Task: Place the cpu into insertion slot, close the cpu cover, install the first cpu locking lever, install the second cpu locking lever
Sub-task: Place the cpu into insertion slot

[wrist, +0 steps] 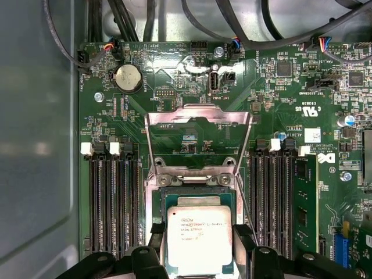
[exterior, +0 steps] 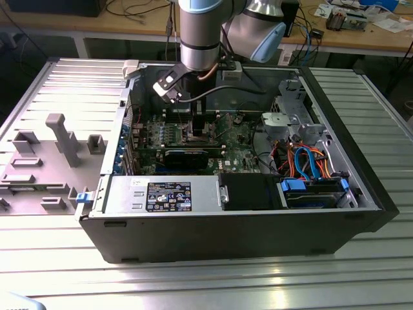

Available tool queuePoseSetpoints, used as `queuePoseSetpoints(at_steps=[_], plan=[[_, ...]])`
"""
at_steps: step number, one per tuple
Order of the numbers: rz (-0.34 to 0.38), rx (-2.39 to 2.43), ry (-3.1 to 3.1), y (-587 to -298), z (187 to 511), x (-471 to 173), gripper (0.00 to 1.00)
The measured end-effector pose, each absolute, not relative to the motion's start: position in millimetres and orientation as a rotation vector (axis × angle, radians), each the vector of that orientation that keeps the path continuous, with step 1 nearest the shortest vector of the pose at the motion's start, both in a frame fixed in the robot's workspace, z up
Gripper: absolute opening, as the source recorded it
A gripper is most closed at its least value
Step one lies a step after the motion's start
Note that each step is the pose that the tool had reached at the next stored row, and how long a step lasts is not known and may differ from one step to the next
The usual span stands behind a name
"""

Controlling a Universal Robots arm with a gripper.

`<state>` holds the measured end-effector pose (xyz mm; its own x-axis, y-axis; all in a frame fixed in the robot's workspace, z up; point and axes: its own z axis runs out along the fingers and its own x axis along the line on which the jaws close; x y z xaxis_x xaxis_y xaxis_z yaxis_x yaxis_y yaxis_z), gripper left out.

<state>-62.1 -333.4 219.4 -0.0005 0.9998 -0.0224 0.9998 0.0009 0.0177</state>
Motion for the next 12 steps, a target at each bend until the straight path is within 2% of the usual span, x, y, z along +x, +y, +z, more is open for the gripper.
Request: queuePoseSetpoints(at_steps=[12], plan=[[-0.005, 2.201, 2.202, -333.4, 216.1, -62.1, 0.55]])
